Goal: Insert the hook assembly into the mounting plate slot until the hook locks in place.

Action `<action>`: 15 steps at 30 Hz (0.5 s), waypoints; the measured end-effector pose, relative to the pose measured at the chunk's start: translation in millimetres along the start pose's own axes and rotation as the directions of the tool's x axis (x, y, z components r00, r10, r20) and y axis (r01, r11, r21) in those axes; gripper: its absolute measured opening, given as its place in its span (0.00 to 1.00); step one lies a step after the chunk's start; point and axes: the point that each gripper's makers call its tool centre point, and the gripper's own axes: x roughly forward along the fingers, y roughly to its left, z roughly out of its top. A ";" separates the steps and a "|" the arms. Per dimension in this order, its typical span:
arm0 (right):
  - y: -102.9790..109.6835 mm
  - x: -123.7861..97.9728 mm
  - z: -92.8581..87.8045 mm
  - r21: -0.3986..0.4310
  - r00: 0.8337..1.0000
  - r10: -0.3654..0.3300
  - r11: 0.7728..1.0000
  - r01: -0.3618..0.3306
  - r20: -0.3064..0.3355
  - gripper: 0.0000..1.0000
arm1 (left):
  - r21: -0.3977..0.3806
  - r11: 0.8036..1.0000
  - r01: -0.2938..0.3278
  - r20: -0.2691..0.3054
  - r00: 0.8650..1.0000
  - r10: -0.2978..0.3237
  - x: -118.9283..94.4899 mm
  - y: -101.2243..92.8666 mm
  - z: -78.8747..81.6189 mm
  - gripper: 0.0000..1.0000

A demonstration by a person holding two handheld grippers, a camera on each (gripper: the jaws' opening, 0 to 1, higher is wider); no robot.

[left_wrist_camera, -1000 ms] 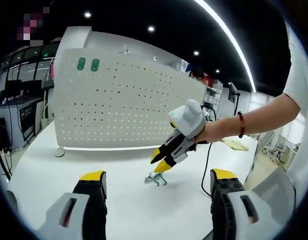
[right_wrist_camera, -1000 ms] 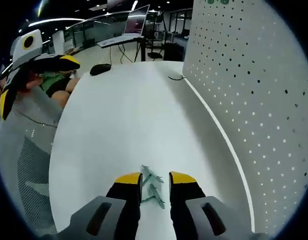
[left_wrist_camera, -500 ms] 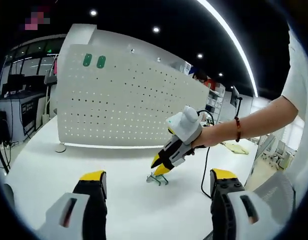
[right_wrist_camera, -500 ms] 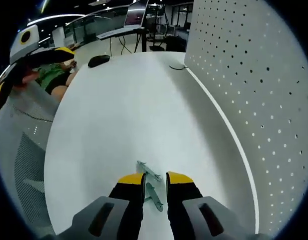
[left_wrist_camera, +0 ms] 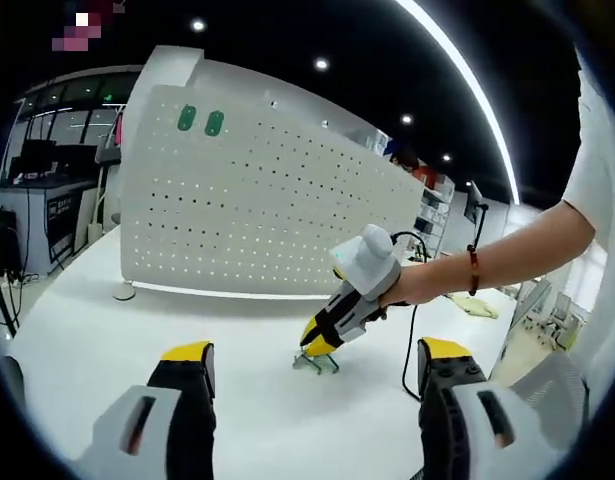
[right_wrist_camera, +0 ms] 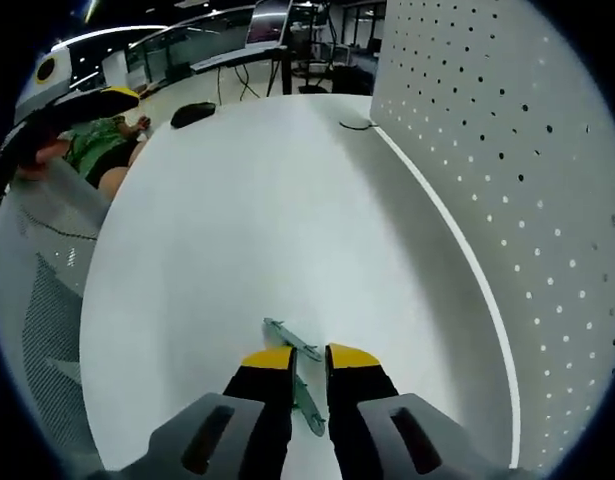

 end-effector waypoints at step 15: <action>8.1 4.0 6.6 -0.283 0.999 0.019 0.959 -0.030 -0.041 0.10 | -0.025 1.000 0.001 0.006 1.000 0.000 -0.2 0.9 0.4 0.83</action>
